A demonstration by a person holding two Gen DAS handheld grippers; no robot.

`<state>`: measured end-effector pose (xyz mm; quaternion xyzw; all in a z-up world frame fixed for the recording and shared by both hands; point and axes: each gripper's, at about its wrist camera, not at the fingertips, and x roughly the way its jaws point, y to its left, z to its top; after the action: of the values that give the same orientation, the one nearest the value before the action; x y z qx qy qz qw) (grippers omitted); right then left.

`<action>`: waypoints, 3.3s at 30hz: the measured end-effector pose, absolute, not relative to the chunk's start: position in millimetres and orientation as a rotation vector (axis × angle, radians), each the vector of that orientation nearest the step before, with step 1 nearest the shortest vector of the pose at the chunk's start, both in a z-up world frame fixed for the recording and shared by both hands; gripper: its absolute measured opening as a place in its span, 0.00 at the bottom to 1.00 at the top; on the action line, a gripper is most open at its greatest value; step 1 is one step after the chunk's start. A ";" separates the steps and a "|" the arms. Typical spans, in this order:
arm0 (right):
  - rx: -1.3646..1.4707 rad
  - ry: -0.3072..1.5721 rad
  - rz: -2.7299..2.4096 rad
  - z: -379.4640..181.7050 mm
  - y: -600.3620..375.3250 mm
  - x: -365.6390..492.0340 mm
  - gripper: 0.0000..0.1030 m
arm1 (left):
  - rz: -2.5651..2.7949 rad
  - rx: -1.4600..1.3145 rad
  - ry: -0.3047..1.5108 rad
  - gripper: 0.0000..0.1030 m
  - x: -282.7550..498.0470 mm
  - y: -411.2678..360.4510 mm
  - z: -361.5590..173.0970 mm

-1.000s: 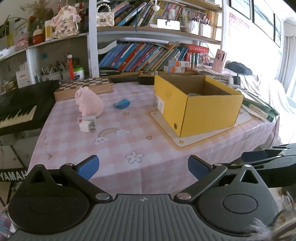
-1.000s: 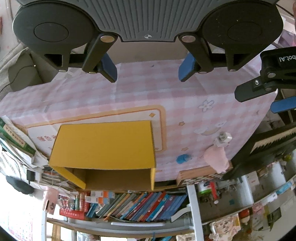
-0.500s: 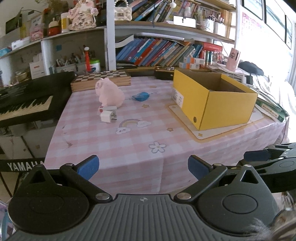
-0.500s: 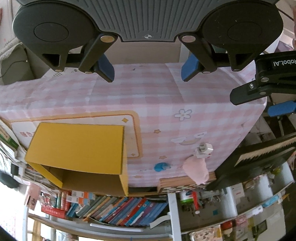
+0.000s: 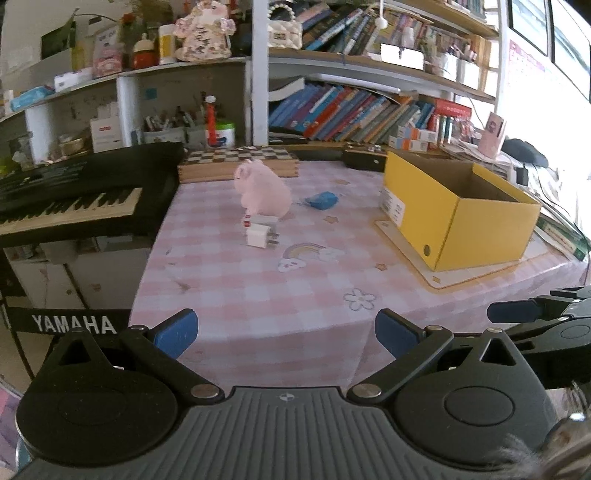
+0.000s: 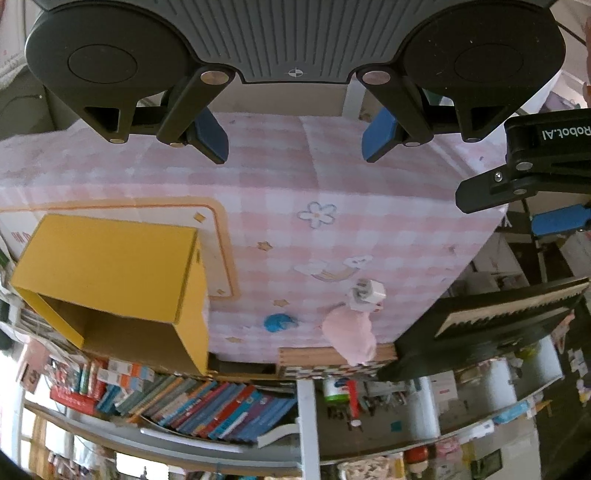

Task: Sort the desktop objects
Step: 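Reach both tools toward the white charger and blue object by the pink pig, then close the left gripper on the white charger plug, then grasp the blue object with the right gripper while the left lifts the charger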

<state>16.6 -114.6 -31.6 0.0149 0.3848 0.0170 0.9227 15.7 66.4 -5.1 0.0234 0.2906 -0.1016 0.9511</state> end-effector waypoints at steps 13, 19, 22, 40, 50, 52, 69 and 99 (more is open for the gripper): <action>-0.028 0.764 0.107 -25.0 -87.7 35.8 0.79 | -0.158 -0.005 0.563 1.00 17.6 91.5 -0.4; -0.035 0.769 0.124 -28.1 -88.7 53.0 0.79 | -0.144 -0.013 0.570 1.00 32.1 91.7 -3.2; -0.031 0.774 0.130 -29.8 -89.8 64.8 0.79 | -0.137 -0.007 0.576 1.00 42.8 89.8 -3.8; -0.031 0.784 0.128 -33.6 -116.3 150.7 0.79 | -0.113 -0.054 0.638 1.00 122.2 74.4 -19.4; -0.006 0.781 0.137 -28.9 -130.7 206.4 0.79 | -0.120 -0.062 0.674 0.98 168.6 60.0 -29.7; -0.005 0.777 0.142 -26.6 -131.5 217.8 0.79 | -0.121 -0.059 0.677 0.98 177.8 58.6 -31.4; -0.062 0.897 0.148 -42.7 -129.5 321.0 0.79 | -0.168 0.036 0.727 0.73 262.0 35.9 -64.7; -0.086 1.030 0.125 -90.1 -142.4 397.2 0.51 | -0.174 -0.162 0.742 0.41 262.8 73.4 -56.8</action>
<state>397.2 -142.4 -90.1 -0.0410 0.4919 0.0598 0.8676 262.8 73.4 -56.8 -0.0790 0.3615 -0.0850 0.9251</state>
